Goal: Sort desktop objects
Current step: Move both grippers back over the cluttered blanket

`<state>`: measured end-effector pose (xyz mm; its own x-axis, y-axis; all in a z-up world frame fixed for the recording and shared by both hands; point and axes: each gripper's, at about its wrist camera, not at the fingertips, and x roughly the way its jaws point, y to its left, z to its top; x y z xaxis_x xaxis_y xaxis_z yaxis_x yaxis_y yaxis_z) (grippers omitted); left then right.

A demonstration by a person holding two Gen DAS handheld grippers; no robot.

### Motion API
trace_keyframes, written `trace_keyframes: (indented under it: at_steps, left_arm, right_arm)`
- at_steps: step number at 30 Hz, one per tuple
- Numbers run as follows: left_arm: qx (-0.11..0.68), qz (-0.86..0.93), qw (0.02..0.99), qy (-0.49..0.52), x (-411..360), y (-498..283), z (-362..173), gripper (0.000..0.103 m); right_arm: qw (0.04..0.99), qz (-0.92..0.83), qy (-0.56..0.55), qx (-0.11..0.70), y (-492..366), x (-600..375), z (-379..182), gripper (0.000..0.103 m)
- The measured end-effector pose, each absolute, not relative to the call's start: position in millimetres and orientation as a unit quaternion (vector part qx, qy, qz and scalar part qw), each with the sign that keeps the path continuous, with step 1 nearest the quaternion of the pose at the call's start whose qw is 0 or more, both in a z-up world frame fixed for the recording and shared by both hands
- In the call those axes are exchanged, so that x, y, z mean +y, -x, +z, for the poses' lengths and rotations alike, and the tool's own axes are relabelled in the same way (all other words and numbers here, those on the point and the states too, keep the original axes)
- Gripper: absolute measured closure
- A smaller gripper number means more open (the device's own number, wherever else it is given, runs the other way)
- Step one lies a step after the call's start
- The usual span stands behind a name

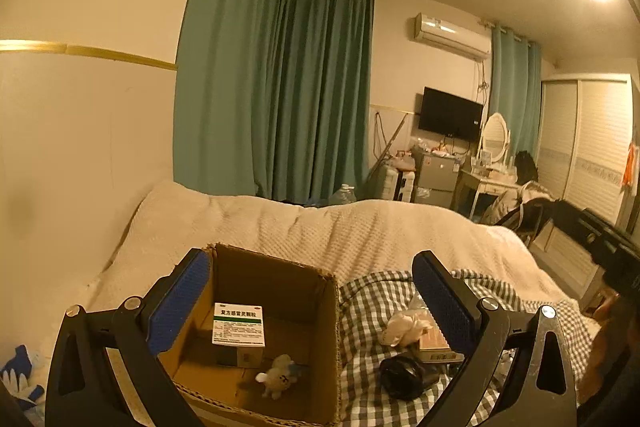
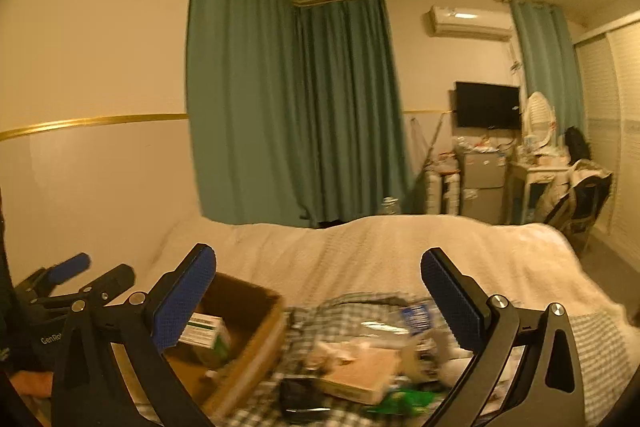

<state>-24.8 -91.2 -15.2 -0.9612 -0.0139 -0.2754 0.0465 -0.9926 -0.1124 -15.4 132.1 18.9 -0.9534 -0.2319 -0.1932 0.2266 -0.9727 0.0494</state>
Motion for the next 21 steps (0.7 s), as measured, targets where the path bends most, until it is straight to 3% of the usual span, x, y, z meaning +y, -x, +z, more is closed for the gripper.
trace_keyframes:
  at_steps: [5, 11, 21]
  left_arm:
    - [0.057, -0.986, 0.024, -0.157, -68, 25, -10, 0.0]
    - [0.095, -0.978, 0.025, -0.184, -59, 32, 3, 0.0]
    - [0.096, -0.978, 0.037, -0.183, -33, 38, 18, 0.0]
  right_arm:
    - [0.078, -0.992, -0.099, 0.017, 10, 156, 27, 0.0]
    - [0.071, -0.993, -0.091, -0.011, 5, 184, 29, 0.0]
    - [0.072, -0.994, -0.085, -0.016, 0, 202, 27, 0.0]
